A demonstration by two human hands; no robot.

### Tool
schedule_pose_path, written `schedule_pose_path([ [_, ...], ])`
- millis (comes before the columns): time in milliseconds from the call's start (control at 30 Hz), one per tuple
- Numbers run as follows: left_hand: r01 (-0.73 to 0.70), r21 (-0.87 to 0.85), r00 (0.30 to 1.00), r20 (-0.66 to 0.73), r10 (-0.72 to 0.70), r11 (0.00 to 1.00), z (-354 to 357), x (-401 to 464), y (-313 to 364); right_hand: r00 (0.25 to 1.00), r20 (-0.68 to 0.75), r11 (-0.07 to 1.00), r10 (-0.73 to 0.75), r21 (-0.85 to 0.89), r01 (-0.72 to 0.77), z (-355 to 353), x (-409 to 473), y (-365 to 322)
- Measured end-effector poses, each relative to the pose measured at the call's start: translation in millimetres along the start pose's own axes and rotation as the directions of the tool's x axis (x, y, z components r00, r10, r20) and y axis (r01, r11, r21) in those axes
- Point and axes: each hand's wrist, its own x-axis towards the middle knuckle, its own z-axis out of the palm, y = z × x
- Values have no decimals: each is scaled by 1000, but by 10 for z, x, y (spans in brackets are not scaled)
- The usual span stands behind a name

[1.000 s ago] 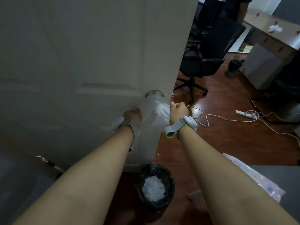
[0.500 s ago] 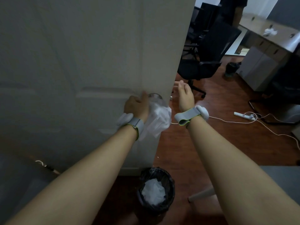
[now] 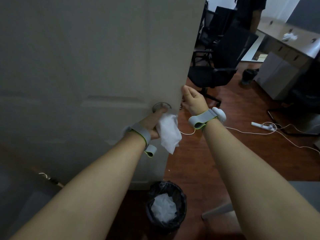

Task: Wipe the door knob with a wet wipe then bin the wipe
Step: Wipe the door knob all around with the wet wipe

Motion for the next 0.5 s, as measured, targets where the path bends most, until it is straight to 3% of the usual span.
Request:
schedule_pose_path([
  [67,-27,95,996,-86,35,995,81,-10,59,1000,9,1000,3,20,-3,10,3,-14],
  [100,-42,258,983,-162,86,965,135,-1,86,1000,7,999,4,31,-4,14,1,-12],
  [133,-20,492,949,-265,172,870,176,9,89,1000,3,999,7,48,-7,26,-3,-1],
  [200,107,848,844,-353,403,519,289,-23,74,1000,-19,998,16,68,-15,47,-7,12],
  [233,136,907,812,-332,480,398,322,-50,53,1000,-28,997,14,75,-12,54,-3,15],
  [300,110,938,779,-287,558,329,317,-78,4,999,-35,997,11,80,-8,61,8,24],
  [333,75,942,775,-262,575,327,288,-81,-11,999,-38,997,7,75,-4,61,12,23],
  [400,10,881,788,-299,539,473,186,-48,-11,999,-46,999,11,49,-9,68,4,7],
  [467,-97,618,853,-352,386,780,108,-11,-11,999,-41,999,12,33,-10,66,5,9],
  [500,-144,370,925,-278,258,918,95,6,-31,999,-33,999,8,32,-7,66,5,11],
])
